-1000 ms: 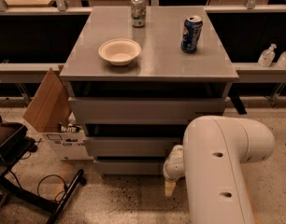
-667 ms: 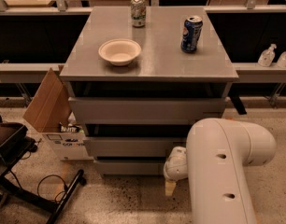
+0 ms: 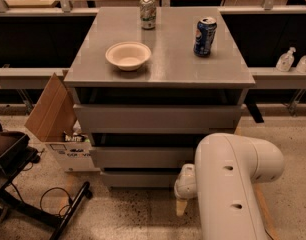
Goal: Open bottom drawer
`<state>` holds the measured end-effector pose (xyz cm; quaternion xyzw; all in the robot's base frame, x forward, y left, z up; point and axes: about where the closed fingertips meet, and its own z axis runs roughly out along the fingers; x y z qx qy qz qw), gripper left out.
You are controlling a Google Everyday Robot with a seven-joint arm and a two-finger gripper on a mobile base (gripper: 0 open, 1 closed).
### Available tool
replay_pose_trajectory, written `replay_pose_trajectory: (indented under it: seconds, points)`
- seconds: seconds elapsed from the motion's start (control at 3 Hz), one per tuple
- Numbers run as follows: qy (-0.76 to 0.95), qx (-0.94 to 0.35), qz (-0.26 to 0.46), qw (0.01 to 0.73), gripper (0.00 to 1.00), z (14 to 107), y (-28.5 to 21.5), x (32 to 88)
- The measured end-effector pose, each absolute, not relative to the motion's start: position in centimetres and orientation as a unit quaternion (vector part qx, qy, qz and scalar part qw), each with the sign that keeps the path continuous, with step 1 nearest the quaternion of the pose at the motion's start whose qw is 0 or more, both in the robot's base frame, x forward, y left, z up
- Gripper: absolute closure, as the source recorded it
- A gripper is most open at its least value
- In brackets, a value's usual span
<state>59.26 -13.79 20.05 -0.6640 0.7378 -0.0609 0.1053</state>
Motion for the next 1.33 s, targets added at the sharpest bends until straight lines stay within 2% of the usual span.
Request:
replay_pose_trajectory:
  seconds: [1.33]
  points:
    - [0.745, -0.648, -0.086, 0.134, 0.0, 19.2, -14.3, 62.6]
